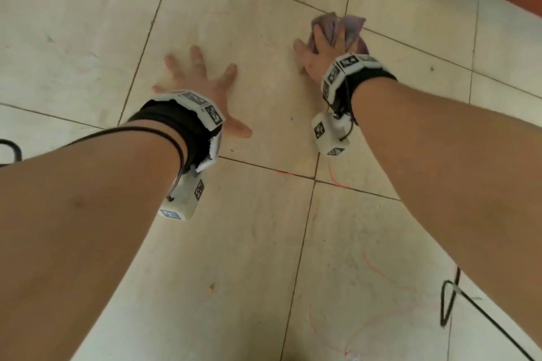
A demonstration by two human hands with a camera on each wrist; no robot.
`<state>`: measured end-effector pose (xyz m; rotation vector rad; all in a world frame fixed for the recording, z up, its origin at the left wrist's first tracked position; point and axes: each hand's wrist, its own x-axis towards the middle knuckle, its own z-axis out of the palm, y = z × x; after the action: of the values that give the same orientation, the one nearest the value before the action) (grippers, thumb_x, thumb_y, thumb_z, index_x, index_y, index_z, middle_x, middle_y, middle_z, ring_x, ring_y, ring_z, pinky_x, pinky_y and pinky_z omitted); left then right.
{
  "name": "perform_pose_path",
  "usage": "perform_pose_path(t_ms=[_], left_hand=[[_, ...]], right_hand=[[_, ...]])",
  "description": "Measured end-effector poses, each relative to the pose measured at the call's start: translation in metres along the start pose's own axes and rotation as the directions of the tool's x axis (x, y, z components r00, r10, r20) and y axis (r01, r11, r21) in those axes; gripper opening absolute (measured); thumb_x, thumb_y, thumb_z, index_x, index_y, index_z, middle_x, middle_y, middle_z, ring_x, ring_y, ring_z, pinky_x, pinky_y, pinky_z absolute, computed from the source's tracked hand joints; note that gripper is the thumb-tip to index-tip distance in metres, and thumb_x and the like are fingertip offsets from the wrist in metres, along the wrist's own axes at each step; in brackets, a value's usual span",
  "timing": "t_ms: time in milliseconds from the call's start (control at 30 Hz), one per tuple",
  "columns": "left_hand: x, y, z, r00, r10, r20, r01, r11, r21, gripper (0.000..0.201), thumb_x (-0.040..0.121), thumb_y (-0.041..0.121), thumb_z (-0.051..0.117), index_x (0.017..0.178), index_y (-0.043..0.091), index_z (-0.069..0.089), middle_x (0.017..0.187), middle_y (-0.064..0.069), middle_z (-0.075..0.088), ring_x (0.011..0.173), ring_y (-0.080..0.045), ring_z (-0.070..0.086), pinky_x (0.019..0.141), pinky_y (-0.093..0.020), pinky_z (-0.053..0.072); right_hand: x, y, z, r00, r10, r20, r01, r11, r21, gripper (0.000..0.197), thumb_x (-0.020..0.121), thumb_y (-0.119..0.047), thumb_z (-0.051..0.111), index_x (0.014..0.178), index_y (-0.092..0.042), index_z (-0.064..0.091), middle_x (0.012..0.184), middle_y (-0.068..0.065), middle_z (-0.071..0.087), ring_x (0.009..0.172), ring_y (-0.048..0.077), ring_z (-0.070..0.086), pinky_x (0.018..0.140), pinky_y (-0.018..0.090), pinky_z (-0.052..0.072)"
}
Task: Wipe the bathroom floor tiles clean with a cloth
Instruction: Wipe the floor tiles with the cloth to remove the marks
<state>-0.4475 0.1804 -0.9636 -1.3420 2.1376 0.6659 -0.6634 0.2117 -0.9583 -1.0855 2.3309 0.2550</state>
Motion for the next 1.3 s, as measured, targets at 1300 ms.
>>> perform_pose_path(t_ms=[1300], left_hand=[[0.015, 0.026, -0.024, 0.998, -0.050, -0.032, 0.052, 0.998, 0.044, 0.120, 0.064, 0.078, 0.068, 0.153, 0.044, -0.005, 0.160, -0.012, -0.024, 0.142, -0.055, -0.013, 0.109, -0.073, 0.014]], right_hand=[[-0.059, 0.026, 0.034, 0.995, -0.093, 0.043, 0.092, 0.995, 0.029, 0.067, 0.094, -0.067, 0.029, 0.152, -0.047, 0.002, 0.161, -0.008, -0.020, 0.148, 0.032, -0.017, 0.115, 0.060, -0.001]])
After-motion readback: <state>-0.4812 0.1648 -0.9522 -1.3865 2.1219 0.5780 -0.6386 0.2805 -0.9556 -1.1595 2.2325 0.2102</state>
